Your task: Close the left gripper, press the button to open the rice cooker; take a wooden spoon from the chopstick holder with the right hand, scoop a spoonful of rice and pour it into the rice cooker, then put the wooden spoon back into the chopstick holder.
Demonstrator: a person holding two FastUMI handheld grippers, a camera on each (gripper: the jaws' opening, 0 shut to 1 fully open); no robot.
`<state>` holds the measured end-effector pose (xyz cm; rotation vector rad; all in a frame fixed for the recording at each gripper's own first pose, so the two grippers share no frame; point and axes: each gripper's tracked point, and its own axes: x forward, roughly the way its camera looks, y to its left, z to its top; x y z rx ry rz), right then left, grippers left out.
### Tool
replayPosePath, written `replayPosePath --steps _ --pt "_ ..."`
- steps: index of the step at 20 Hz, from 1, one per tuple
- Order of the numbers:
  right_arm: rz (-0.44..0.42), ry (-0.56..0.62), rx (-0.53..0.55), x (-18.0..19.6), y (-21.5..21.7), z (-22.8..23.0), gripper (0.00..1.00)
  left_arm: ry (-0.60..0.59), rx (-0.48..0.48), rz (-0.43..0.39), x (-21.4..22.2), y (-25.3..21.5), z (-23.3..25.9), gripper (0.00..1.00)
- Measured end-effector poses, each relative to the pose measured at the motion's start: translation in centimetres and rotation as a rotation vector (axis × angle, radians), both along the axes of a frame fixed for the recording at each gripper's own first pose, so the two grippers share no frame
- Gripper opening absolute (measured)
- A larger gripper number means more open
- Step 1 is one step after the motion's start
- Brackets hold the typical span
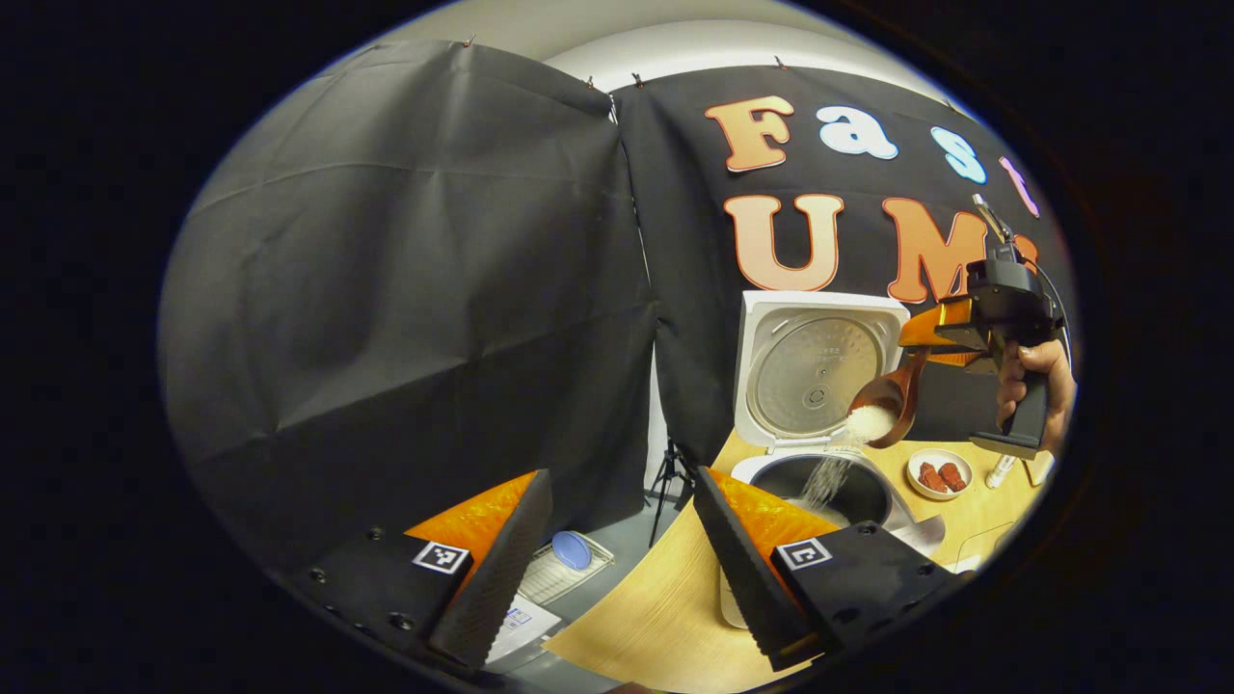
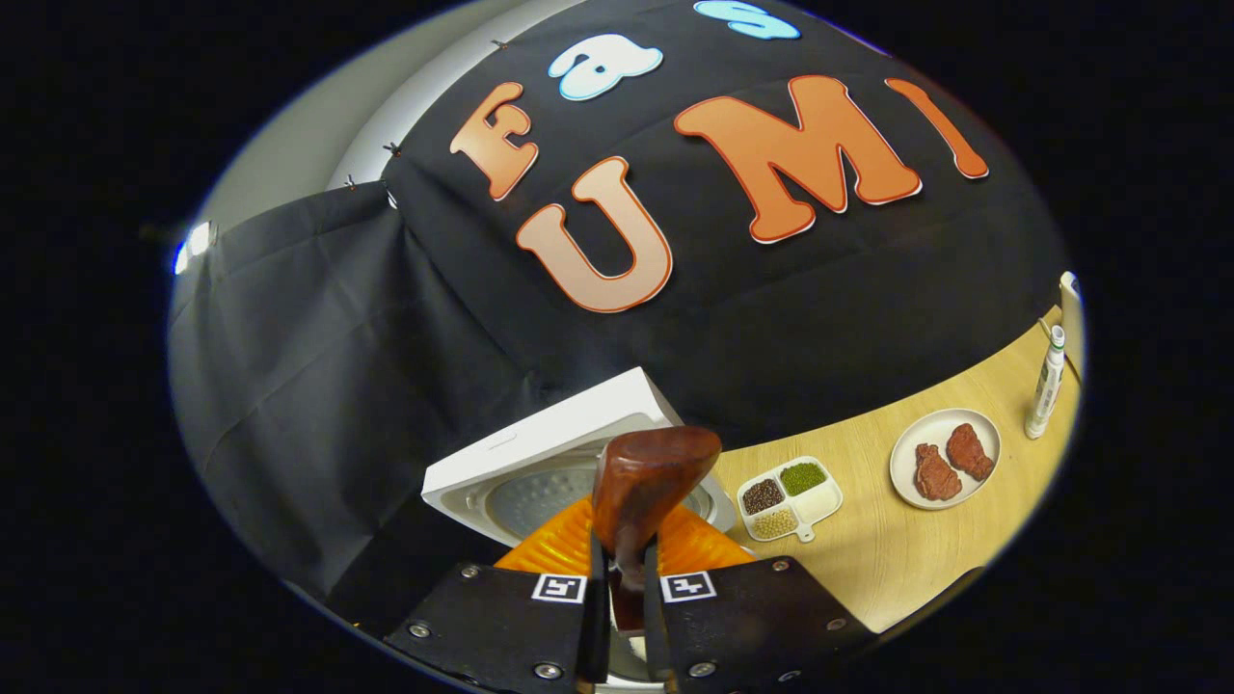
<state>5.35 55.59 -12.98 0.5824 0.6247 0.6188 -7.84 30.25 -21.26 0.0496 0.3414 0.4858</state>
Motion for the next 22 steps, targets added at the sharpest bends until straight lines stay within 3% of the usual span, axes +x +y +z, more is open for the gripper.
replayPosePath --steps 20,22 --pt "0.096 -0.272 -0.086 0.1 1.2 5.2 0.14 0.018 -0.010 0.004 -0.1 -0.4 -0.6 0.96" --pt "0.101 -0.302 -0.094 0.2 1.2 5.7 0.14 0.017 -0.008 0.006 -0.2 -0.5 -0.5 1.00"
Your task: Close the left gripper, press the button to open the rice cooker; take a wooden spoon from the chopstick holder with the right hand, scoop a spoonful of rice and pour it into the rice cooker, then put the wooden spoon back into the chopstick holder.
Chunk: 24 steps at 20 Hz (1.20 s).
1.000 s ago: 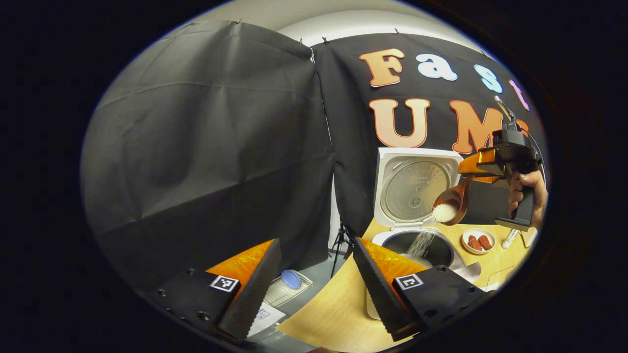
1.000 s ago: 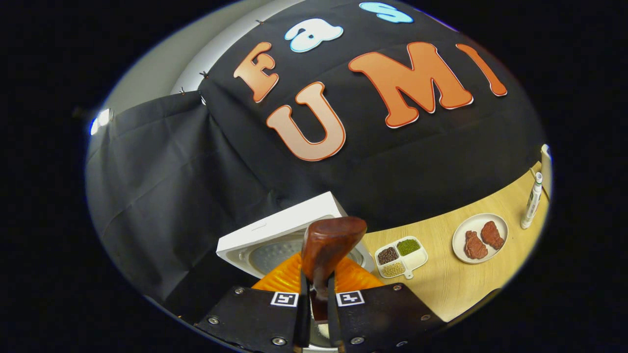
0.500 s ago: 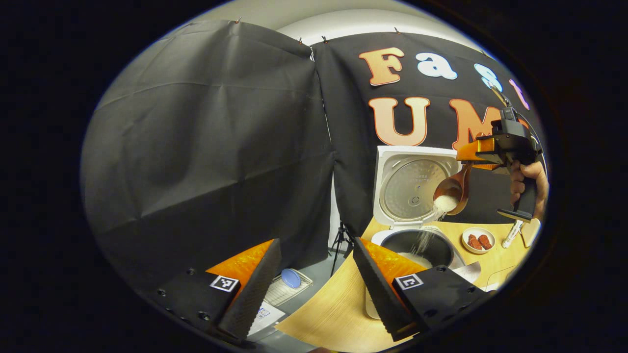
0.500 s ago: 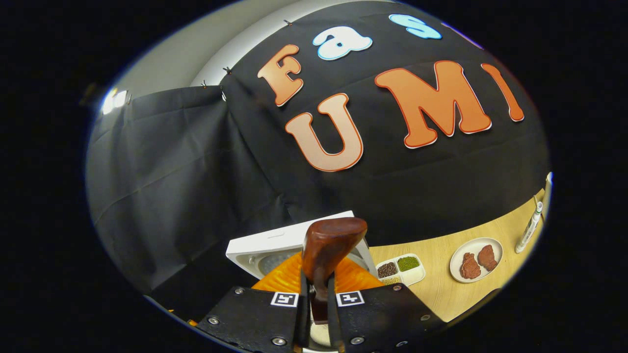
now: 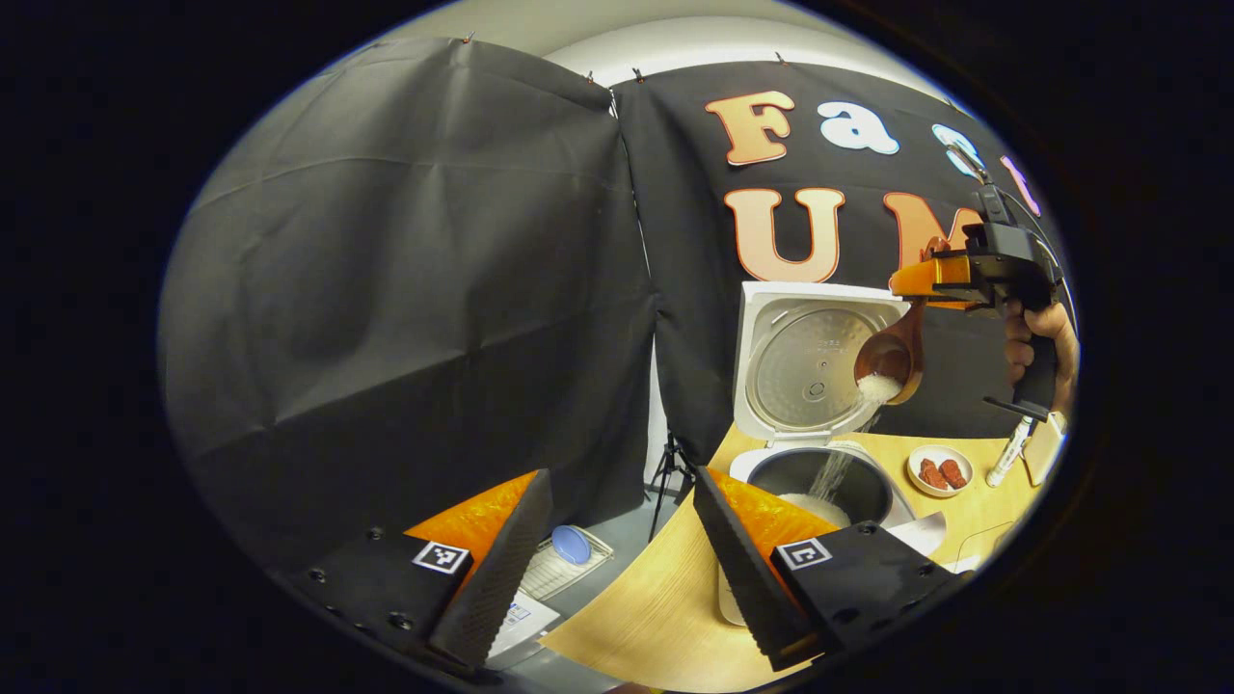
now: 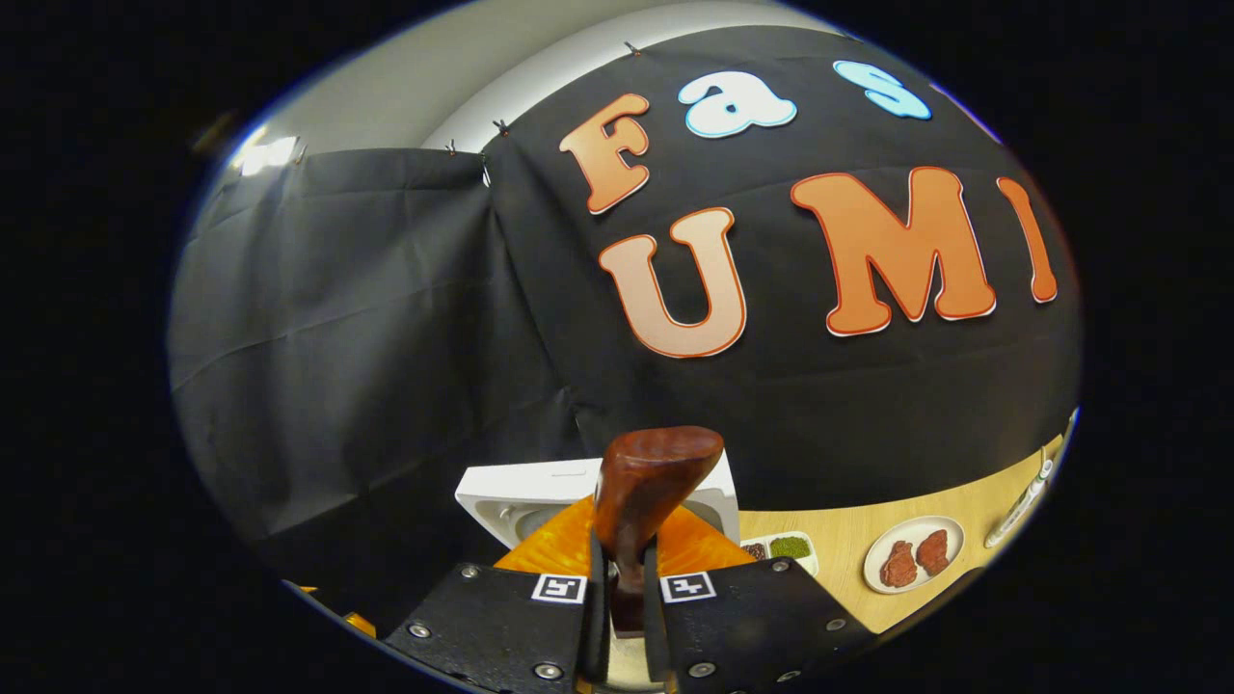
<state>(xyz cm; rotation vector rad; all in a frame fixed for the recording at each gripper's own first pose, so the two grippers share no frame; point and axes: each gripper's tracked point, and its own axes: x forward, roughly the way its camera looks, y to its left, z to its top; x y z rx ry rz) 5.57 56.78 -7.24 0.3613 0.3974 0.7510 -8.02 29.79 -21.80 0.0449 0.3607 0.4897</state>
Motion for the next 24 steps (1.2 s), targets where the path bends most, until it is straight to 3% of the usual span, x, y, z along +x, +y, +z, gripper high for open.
replayPosePath --steps 9,16,17,24 --pt "0.034 -0.100 -0.031 -0.2 0.3 1.8 0.14 0.013 -0.004 0.001 -0.1 0.1 -0.3 0.96" --pt "0.056 -0.265 -0.098 -0.8 0.4 3.4 0.14 0.016 -0.003 0.001 -0.3 0.1 -0.2 0.96" --pt "0.059 -0.291 -0.111 -0.9 0.4 3.7 0.14 0.017 -0.002 0.001 -0.3 0.1 -0.1 1.00" --pt "0.085 -0.468 -0.177 -2.1 0.8 5.0 0.14 0.019 -0.006 0.005 -0.4 0.2 -0.1 0.96"
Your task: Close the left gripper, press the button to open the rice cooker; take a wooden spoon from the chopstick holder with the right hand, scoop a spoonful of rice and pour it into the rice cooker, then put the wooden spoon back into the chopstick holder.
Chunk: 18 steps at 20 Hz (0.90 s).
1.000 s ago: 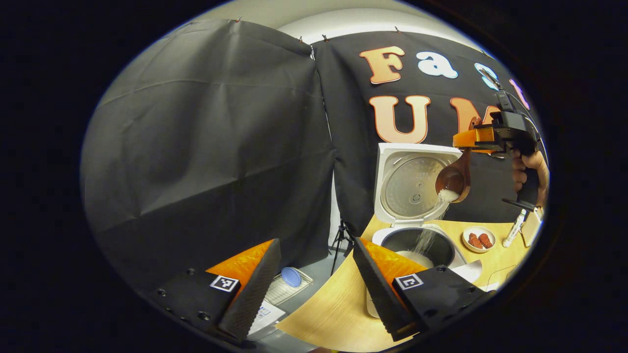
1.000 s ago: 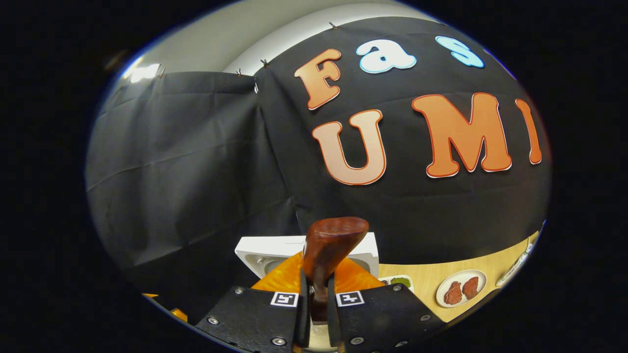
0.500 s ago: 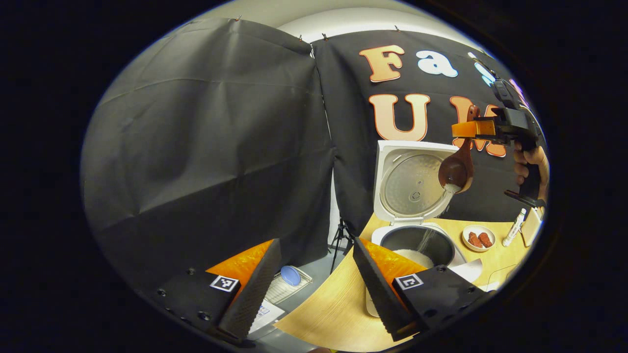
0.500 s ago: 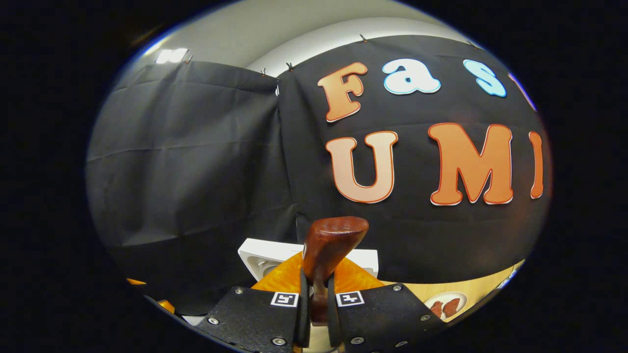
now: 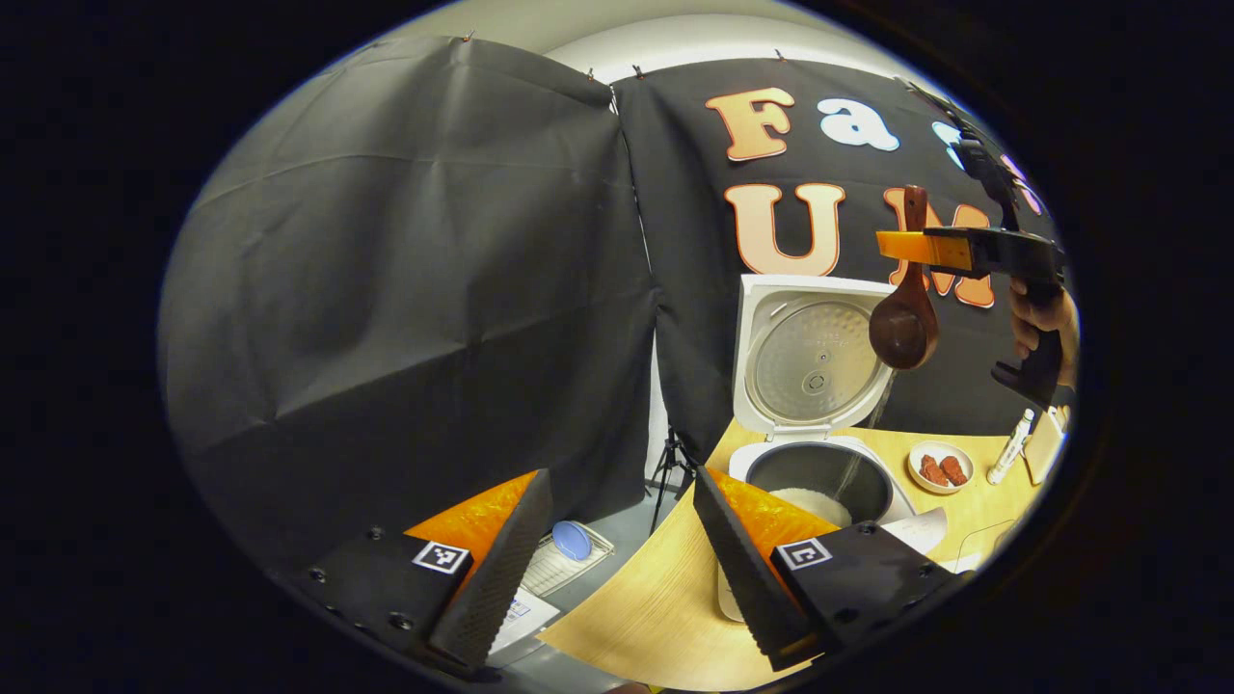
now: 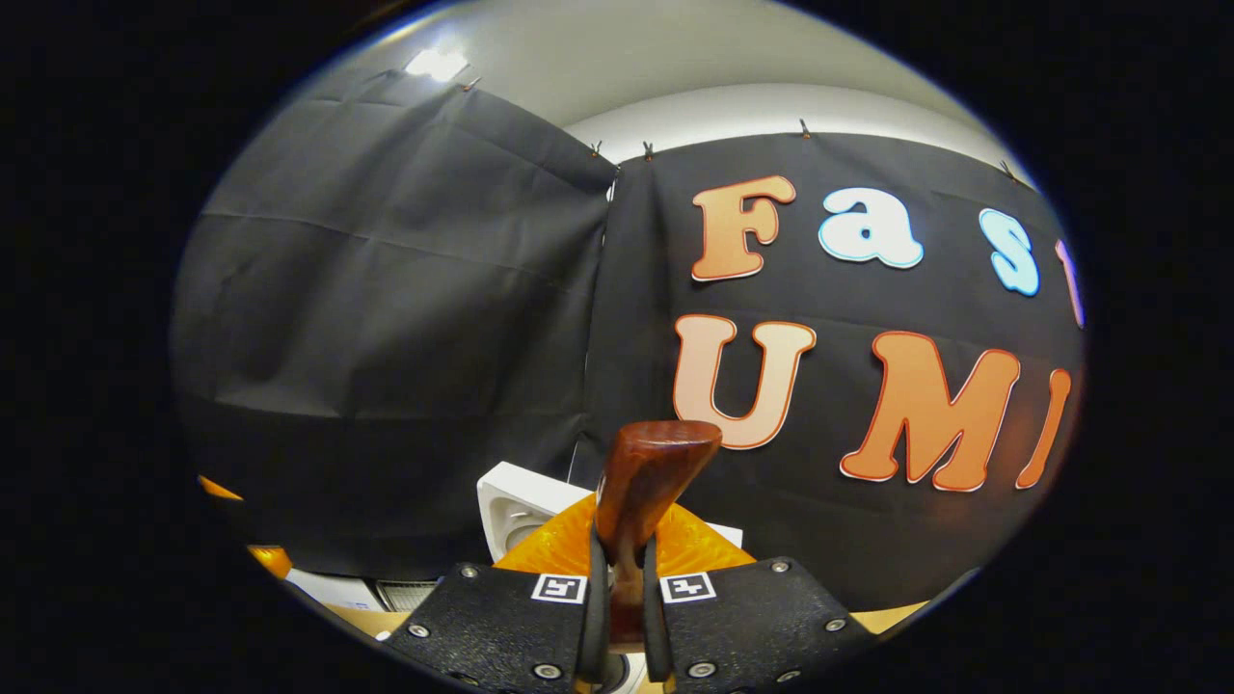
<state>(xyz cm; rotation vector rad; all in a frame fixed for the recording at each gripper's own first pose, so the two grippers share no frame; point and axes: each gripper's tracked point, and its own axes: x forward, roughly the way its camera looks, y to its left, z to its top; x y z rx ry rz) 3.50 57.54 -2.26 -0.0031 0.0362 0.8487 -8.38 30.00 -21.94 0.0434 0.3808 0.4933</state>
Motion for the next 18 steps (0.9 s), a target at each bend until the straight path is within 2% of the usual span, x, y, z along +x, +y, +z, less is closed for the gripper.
replayPosePath --steps 5,9,14,18 --pt "0.011 -0.007 -0.001 -0.2 -0.2 -0.3 0.14 0.003 -0.005 0.009 -0.1 0.0 0.0 0.96" --pt "0.005 0.052 0.021 -0.1 -1.7 -0.8 0.14 0.003 -0.003 0.004 0.0 -0.1 0.1 0.96" --pt "-0.037 0.115 0.031 0.2 -6.2 -1.9 0.14 0.000 0.004 -0.036 0.1 -1.0 0.5 0.96" --pt "-0.095 0.146 0.024 0.7 -10.8 -2.9 0.14 0.005 -0.007 -0.078 0.9 -4.4 0.1 0.96"
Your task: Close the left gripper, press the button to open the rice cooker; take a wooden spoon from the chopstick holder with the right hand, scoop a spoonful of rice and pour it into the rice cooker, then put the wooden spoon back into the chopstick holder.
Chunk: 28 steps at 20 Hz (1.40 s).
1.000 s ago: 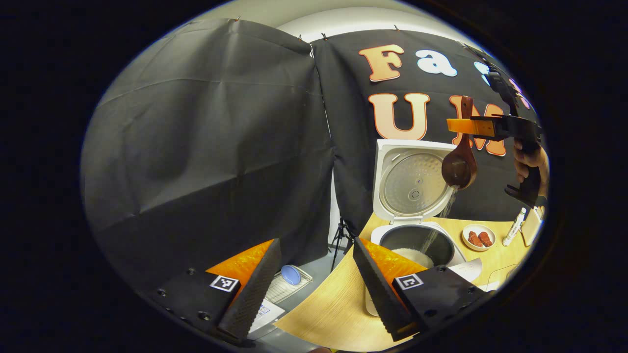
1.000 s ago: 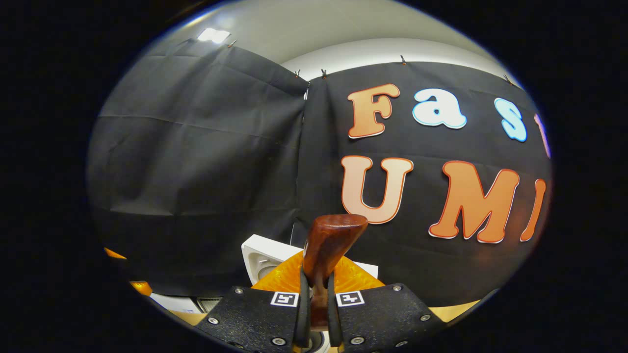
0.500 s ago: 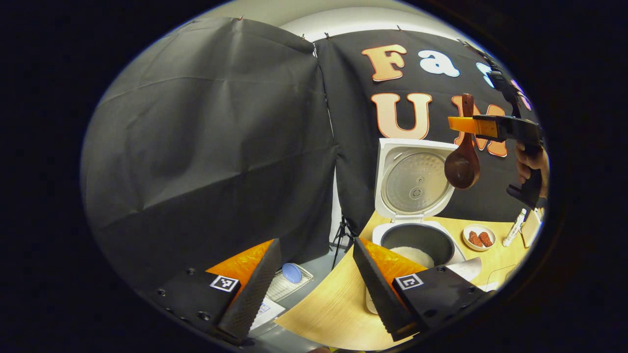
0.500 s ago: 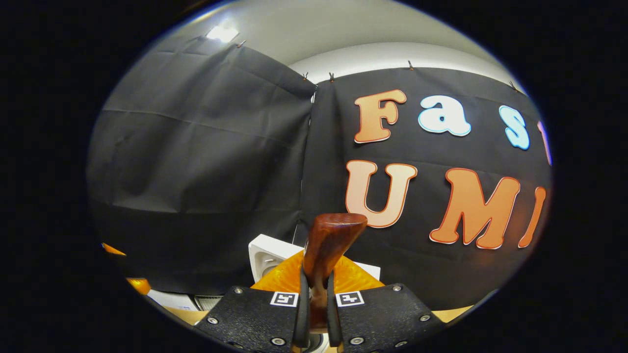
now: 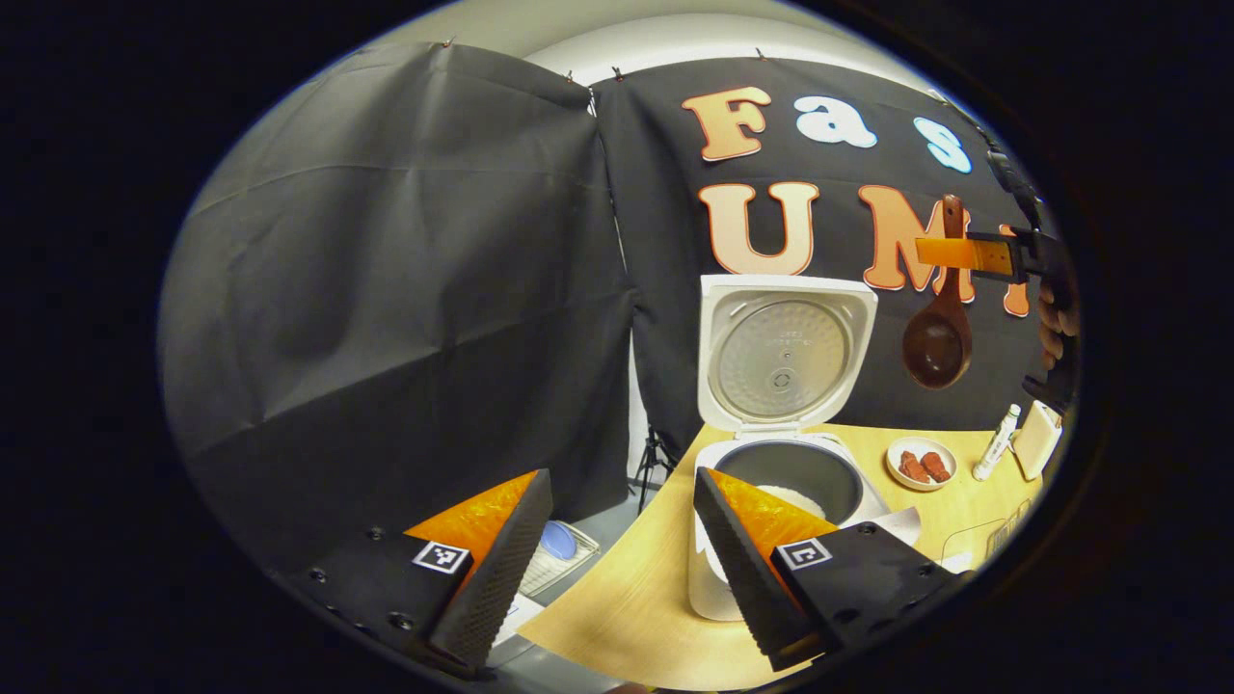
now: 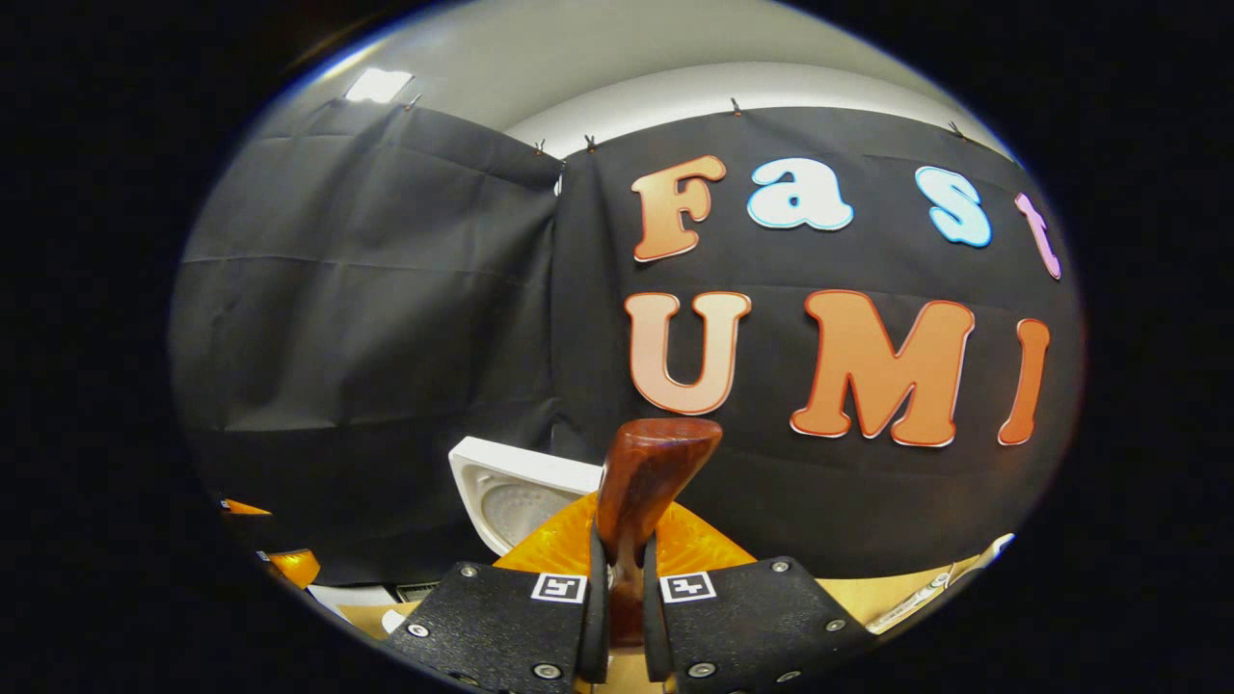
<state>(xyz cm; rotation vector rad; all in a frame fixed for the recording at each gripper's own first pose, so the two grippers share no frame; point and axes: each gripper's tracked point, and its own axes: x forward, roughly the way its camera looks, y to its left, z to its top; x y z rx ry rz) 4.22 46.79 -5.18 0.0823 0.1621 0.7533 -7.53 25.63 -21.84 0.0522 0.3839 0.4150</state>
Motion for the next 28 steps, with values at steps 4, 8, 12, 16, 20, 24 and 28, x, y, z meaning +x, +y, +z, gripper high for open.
replayPosePath --steps 4,8,12,16,20,24,28 --pt "-0.064 0.031 -0.026 0.7 -5.7 -1.9 0.14 -0.006 -0.014 -0.026 1.4 -2.9 0.0 0.96" --pt "-0.138 0.068 -0.051 1.4 -11.9 -4.0 0.18 0.010 -0.062 -0.052 2.4 -7.0 -0.7 1.00" --pt "-0.225 0.118 -0.043 1.6 -18.6 -5.5 0.14 0.013 -0.066 -0.065 3.0 -9.8 -0.5 1.00" --pt "-0.319 0.173 -0.051 1.6 -25.1 -7.9 0.14 0.012 -0.071 -0.084 3.9 -12.4 -0.1 0.96" --pt "-0.414 0.241 -0.060 1.3 -31.2 -10.7 0.14 0.028 -0.111 -0.102 4.9 -14.9 -0.7 1.00" --pt "-0.491 0.304 -0.047 0.5 -36.2 -13.4 0.14 0.038 -0.115 -0.127 5.8 -17.3 -0.5 0.96" --pt "-0.550 0.372 -0.015 -0.6 -39.7 -16.5 0.14 0.039 -0.095 -0.145 6.2 -18.6 0.1 1.00"
